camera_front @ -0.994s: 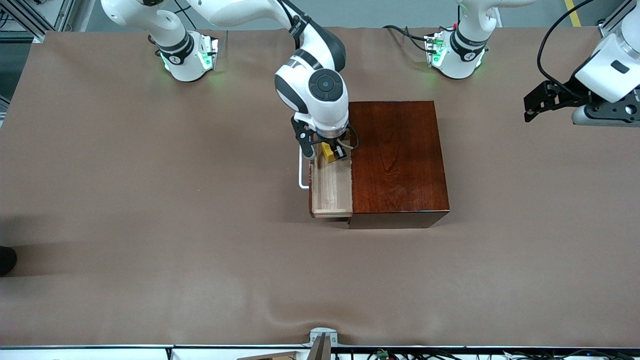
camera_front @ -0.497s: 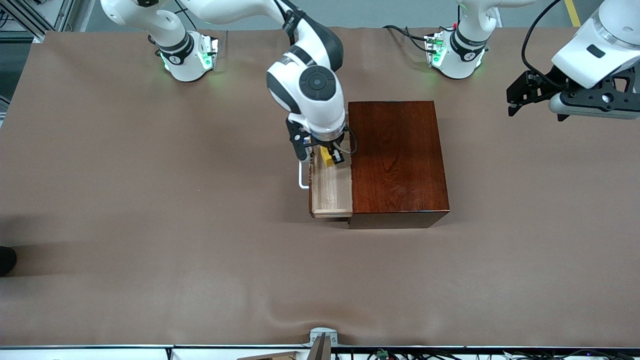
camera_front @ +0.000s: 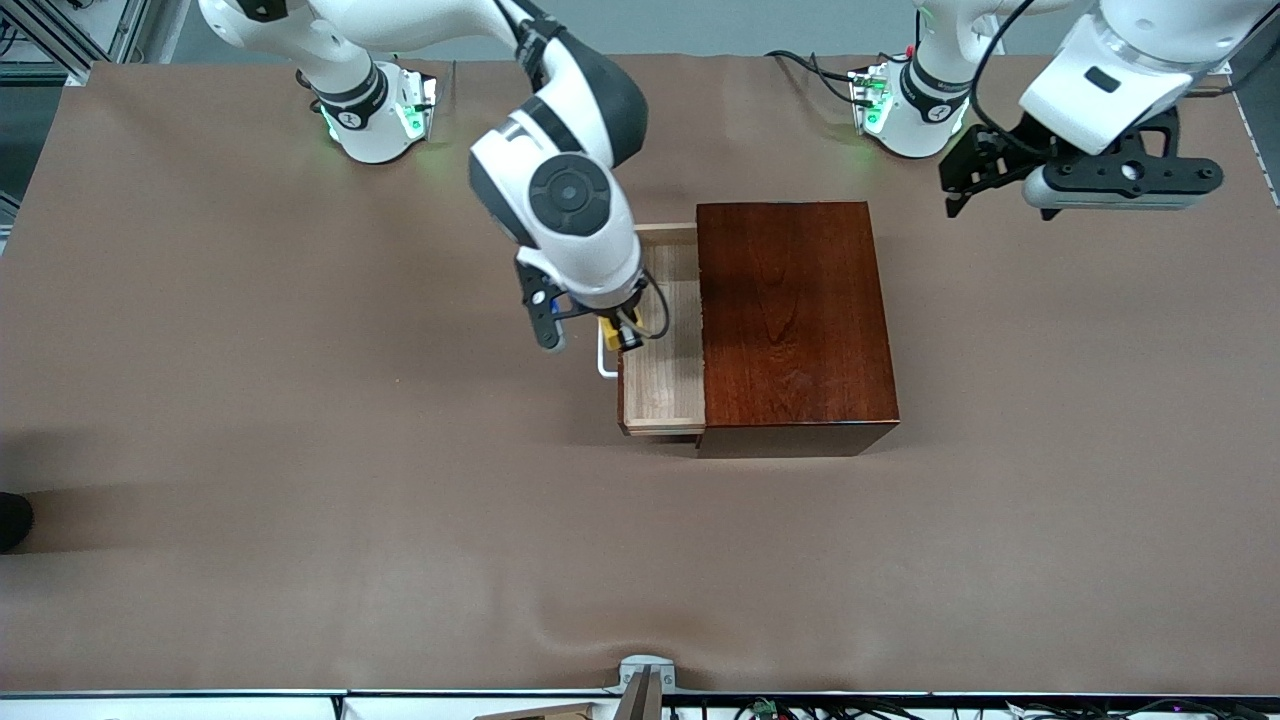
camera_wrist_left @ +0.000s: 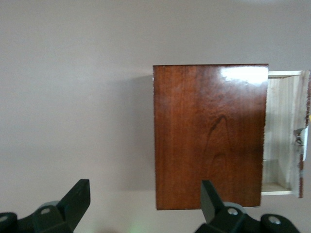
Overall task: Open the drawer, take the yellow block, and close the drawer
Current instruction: 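Lift the cube out with the right gripper while the left gripper reaches the drawer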
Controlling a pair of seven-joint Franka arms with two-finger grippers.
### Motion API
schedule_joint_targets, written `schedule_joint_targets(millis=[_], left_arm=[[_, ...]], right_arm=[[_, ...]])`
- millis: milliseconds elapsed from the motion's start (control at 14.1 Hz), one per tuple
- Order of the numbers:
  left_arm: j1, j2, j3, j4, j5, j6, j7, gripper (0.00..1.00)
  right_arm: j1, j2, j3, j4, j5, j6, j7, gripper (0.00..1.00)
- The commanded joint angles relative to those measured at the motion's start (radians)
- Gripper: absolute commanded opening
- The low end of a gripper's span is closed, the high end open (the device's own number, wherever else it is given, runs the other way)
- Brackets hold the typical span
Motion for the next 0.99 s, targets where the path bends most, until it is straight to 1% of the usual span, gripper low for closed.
schedule_joint_targets(millis=[0,142,213,355,568,639,710,781,923], left_arm=[[-0.003,0.068,-0.074,0.077,-0.015,-0.021,-0.159,1.0],[-0.02,0.117,-0.132,0.113,-0.012,-0.016,-0.302,1.0],[-0.041,0.146,-0.151,0.129,-0.009,-0.01,-0.365,1.0],[-0.119,0.195,-0.156,0.147,0.003,0.011,-0.494,1.0],[-0.23,0.257,-0.156,0.149,0.055,0.076,-0.663,1.0],[-0.266,0.281,-0.154,0.149,0.069,0.1,-0.722,1.0],[-0.303,0.304,-0.149,0.149,0.083,0.126,-0.781,1.0],[-0.338,0.332,-0.148,0.15,0.104,0.155,-0.842,1.0],[-0.412,0.398,-0.145,0.169,0.159,0.227,-1.0,1.0]], right_arm=[[-0.101,-0.055,0.019,-0.005,0.019,-0.09,-0.175,0.05],[-0.16,-0.084,0.013,-0.005,0.02,-0.151,-0.308,0.06],[-0.198,-0.095,0.013,-0.005,0.02,-0.176,-0.382,0.08],[-0.264,-0.109,0.013,-0.011,0.019,-0.251,-0.531,0.09],[-0.359,-0.124,0.013,-0.017,0.017,-0.335,-0.787,0.09],[-0.385,-0.126,0.012,-0.017,0.017,-0.363,-0.867,0.12],[-0.41,-0.126,0.01,-0.019,0.014,-0.372,-0.91,0.23],[-0.431,-0.126,0.01,-0.031,0.012,-0.374,-0.939,0.29],[-0.465,-0.135,0.01,-0.055,0.008,-0.369,-1.046,0.2]])
